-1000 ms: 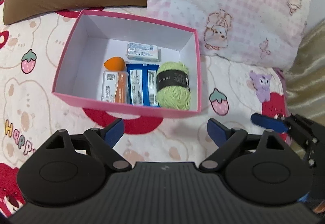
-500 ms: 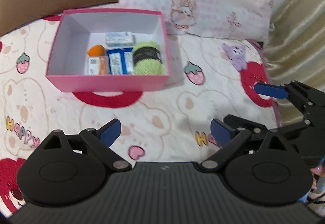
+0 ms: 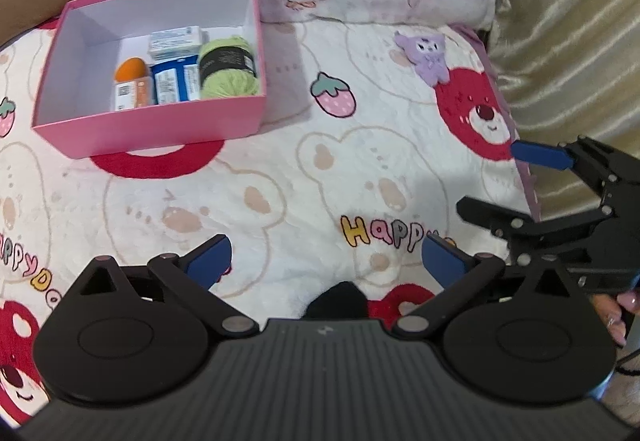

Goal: Organize objects
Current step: 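Move the left gripper toward the purple plush toy on the sheet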

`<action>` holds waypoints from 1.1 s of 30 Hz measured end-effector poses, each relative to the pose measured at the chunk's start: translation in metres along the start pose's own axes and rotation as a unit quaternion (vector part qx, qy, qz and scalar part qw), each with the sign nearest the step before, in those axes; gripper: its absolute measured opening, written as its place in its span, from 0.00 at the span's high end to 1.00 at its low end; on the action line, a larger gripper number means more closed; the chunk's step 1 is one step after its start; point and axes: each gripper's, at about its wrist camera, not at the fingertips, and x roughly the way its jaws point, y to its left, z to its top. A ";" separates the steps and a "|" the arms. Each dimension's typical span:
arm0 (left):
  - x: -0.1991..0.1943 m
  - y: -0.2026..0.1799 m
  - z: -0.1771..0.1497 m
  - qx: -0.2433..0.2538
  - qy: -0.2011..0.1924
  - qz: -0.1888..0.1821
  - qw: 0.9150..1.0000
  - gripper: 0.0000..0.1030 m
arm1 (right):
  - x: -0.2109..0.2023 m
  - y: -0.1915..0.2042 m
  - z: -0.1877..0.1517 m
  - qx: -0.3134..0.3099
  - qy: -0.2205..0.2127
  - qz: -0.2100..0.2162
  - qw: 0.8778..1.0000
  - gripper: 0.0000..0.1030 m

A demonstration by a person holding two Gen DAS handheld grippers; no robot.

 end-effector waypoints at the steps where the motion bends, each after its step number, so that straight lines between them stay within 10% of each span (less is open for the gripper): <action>1: 0.004 -0.003 0.001 0.003 0.002 0.000 1.000 0.00 | 0.001 -0.007 -0.004 0.007 -0.004 0.001 1.000 0.13; 21: 0.085 -0.052 0.054 0.002 -0.027 -0.036 0.999 0.04 | 0.031 -0.095 -0.042 0.052 -0.147 -0.036 0.987 0.13; 33: 0.151 -0.054 0.103 -0.017 -0.072 -0.060 0.996 0.08 | 0.102 -0.127 -0.023 0.032 -0.141 -0.092 0.985 0.13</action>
